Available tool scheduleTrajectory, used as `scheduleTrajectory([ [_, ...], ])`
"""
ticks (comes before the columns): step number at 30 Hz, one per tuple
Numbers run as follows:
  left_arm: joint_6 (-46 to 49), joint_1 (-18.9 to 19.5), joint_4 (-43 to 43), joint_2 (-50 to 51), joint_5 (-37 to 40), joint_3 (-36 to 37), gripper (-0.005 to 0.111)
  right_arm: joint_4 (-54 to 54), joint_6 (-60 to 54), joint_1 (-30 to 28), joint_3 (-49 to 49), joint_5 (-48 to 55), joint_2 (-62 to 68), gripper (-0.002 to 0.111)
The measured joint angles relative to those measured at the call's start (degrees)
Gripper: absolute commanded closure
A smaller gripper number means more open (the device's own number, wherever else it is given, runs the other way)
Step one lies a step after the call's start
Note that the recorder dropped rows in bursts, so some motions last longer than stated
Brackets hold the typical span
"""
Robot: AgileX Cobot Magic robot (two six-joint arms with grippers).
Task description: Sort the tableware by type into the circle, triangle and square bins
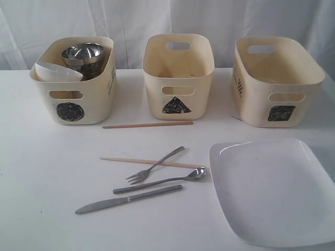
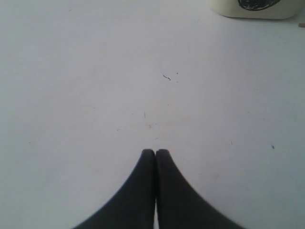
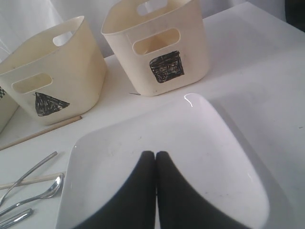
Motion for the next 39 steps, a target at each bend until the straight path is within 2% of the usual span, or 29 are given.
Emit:
scheduleTrajectory([
  [20,1.85,-0.51,-1.37,0.0,-0.44,0.1,0.107,0.0,0.0,0.0,0.0,-0.76,0.0,0.108],
  [28,1.85,-0.51,-1.77,0.0,-0.44,0.19,0.107,4.01,7.81,0.0,0.0,-20.13,0.0,0.108],
  [39,1.85,-0.51,-1.77,0.0,-0.44,0.19,0.107,4.22,7.2,0.0,-1.17,-42.48,-0.04,0.108],
])
